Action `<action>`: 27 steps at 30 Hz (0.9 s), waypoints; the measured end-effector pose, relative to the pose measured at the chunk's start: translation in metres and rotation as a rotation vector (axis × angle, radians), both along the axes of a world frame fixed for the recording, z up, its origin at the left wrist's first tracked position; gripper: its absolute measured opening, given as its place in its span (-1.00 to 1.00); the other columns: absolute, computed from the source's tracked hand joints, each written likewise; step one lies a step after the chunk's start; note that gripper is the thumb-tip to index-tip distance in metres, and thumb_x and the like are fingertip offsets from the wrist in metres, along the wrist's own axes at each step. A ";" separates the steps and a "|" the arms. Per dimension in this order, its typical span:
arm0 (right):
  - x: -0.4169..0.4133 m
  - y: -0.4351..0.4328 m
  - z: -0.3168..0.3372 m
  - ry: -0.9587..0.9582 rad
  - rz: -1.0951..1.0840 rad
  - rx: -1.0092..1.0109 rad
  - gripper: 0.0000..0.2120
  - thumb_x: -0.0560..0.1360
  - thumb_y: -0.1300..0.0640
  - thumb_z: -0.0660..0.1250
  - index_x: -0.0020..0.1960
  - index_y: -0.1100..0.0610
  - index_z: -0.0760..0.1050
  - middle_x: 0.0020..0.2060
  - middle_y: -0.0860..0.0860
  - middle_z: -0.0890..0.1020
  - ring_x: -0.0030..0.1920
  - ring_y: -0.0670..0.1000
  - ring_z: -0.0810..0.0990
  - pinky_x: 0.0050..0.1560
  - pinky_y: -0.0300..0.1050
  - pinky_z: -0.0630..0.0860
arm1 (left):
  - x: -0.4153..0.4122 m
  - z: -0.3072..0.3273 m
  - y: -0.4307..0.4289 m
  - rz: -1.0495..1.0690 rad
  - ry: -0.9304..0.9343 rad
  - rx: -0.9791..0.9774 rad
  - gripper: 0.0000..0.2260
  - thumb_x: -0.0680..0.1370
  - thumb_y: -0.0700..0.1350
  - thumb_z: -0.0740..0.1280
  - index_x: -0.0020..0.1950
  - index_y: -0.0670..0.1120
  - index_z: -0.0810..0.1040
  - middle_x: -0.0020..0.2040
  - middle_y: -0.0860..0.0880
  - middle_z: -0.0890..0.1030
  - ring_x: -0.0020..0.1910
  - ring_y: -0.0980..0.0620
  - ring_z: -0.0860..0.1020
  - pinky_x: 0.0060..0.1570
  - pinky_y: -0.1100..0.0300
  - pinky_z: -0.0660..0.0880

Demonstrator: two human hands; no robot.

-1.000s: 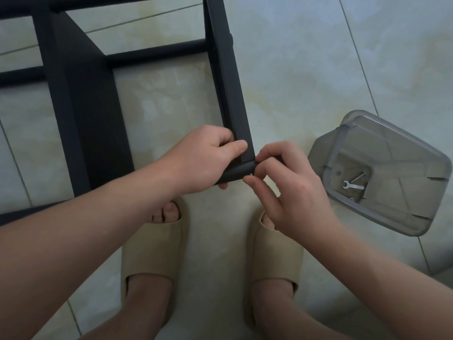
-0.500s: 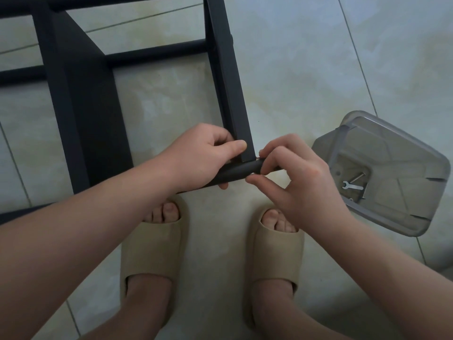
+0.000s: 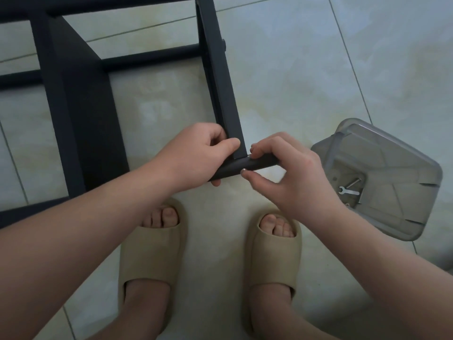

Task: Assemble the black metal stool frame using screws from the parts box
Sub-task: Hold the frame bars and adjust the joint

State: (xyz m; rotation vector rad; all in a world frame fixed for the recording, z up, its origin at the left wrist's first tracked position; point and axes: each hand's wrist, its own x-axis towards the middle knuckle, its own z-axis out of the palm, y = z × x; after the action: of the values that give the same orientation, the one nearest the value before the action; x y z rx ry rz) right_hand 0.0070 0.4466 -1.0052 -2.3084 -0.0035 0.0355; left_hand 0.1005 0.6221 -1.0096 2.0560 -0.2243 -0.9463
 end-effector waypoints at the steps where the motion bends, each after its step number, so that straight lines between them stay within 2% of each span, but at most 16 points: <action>1: 0.005 0.003 0.000 -0.004 0.000 -0.011 -0.78 0.42 0.25 0.55 0.00 0.25 0.57 -0.07 0.09 0.59 -0.08 0.08 0.59 -0.04 0.00 0.52 | 0.003 0.001 0.000 0.018 -0.028 0.011 -0.72 0.62 0.05 0.28 -0.13 -0.15 0.55 -0.45 -0.05 0.63 -0.51 0.08 0.60 -0.43 0.21 0.37; 4: 0.011 0.006 0.000 0.002 0.006 -0.037 -0.77 0.45 0.23 0.54 0.04 0.27 0.59 -0.01 0.10 0.60 -0.04 0.09 0.59 0.01 -0.05 0.52 | 0.006 0.004 0.002 0.061 -0.204 0.105 -0.74 0.58 0.09 0.33 -0.18 -0.07 0.55 -0.34 -0.01 0.60 -0.34 0.02 0.59 -0.31 0.12 0.42; 7: -0.001 -0.005 0.005 0.012 0.001 -0.110 -0.70 0.52 0.11 0.49 0.17 0.25 0.60 0.19 0.12 0.59 0.20 0.10 0.58 0.23 -0.18 0.46 | -0.002 0.010 0.001 0.065 -0.440 0.174 -0.81 0.55 0.08 0.37 -0.14 0.00 0.49 -0.23 0.10 0.51 -0.23 0.03 0.49 -0.27 0.10 0.35; 9: -0.017 -0.020 0.010 0.029 -0.012 -0.154 -0.64 0.57 0.05 0.42 0.28 0.22 0.57 0.32 0.11 0.54 0.36 0.12 0.50 0.36 -0.12 0.40 | -0.008 0.018 -0.003 0.015 -0.629 0.139 -0.85 0.55 0.01 0.38 -0.07 -0.04 0.48 -0.13 0.06 0.48 -0.14 -0.01 0.44 -0.21 0.09 0.33; 12: -0.049 -0.049 0.017 0.056 -0.069 -0.209 -0.60 0.60 0.03 0.34 0.36 0.21 0.53 0.35 0.10 0.52 0.44 0.11 0.42 0.46 -0.06 0.33 | -0.017 0.034 -0.020 -0.113 -0.833 0.054 -0.86 0.54 -0.08 0.37 0.01 -0.13 0.53 -0.02 -0.08 0.52 -0.07 -0.14 0.46 -0.11 -0.03 0.42; 16: -0.092 -0.091 0.020 0.090 -0.208 -0.306 -0.64 0.57 0.15 0.41 0.34 0.22 0.55 0.29 0.09 0.57 0.37 0.08 0.46 0.41 -0.07 0.36 | -0.036 0.055 -0.060 -0.404 -0.851 -0.020 -0.83 0.56 -0.06 0.33 0.09 -0.12 0.54 0.07 -0.10 0.54 -0.01 -0.15 0.49 -0.06 -0.04 0.47; 18: -0.103 -0.108 0.013 0.153 -0.279 -0.336 -0.65 0.56 0.22 0.42 0.34 0.19 0.54 0.26 0.07 0.58 0.30 0.08 0.51 0.34 -0.13 0.37 | -0.046 0.055 -0.078 -0.592 -0.857 0.026 -0.76 0.59 0.00 0.28 0.20 -0.08 0.50 0.19 -0.07 0.51 0.09 -0.12 0.49 0.02 -0.02 0.48; 20: -0.106 -0.129 0.007 0.294 -0.355 -0.349 -0.63 0.58 0.22 0.38 0.37 0.18 0.52 0.27 0.07 0.58 0.29 0.11 0.51 0.27 -0.21 0.33 | -0.057 0.050 -0.101 -0.795 -0.898 0.098 -0.71 0.60 0.03 0.23 0.29 -0.05 0.45 0.33 -0.05 0.44 0.23 -0.11 0.43 0.15 -0.02 0.45; 23: -0.095 -0.157 -0.009 0.550 -0.405 -0.362 -0.62 0.61 0.21 0.30 0.42 0.19 0.48 0.31 0.16 0.56 0.33 0.19 0.49 0.28 -0.07 0.35 | -0.067 0.034 -0.125 -1.046 -0.991 0.135 -0.68 0.60 -0.07 0.20 0.35 -0.05 0.41 0.49 -0.06 0.33 0.47 -0.12 0.25 0.32 -0.04 0.33; 25: -0.085 -0.173 -0.017 0.667 -0.397 -0.429 -0.64 0.63 0.20 0.24 0.42 0.19 0.47 0.31 0.19 0.56 0.33 0.22 0.48 0.25 -0.04 0.36 | -0.067 0.021 -0.138 -1.160 -0.996 0.167 -0.67 0.62 -0.09 0.18 0.39 -0.05 0.41 0.53 -0.08 0.29 0.55 -0.12 0.13 0.41 -0.07 0.23; 27: -0.078 -0.186 -0.025 0.745 -0.373 -0.488 -0.69 0.64 0.18 0.22 0.36 0.18 0.51 0.26 0.20 0.59 0.27 0.23 0.51 0.13 -0.04 0.41 | -0.063 0.010 -0.149 -1.237 -0.977 0.229 -0.70 0.65 -0.07 0.18 0.37 -0.04 0.43 0.49 -0.07 0.37 0.55 -0.12 0.13 0.43 -0.11 0.19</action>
State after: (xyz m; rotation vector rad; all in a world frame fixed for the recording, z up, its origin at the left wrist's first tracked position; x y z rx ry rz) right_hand -0.0713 0.2605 -1.0298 -2.5909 0.8948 0.7705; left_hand 0.0371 0.4733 -0.9994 2.3619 -2.1373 -0.4732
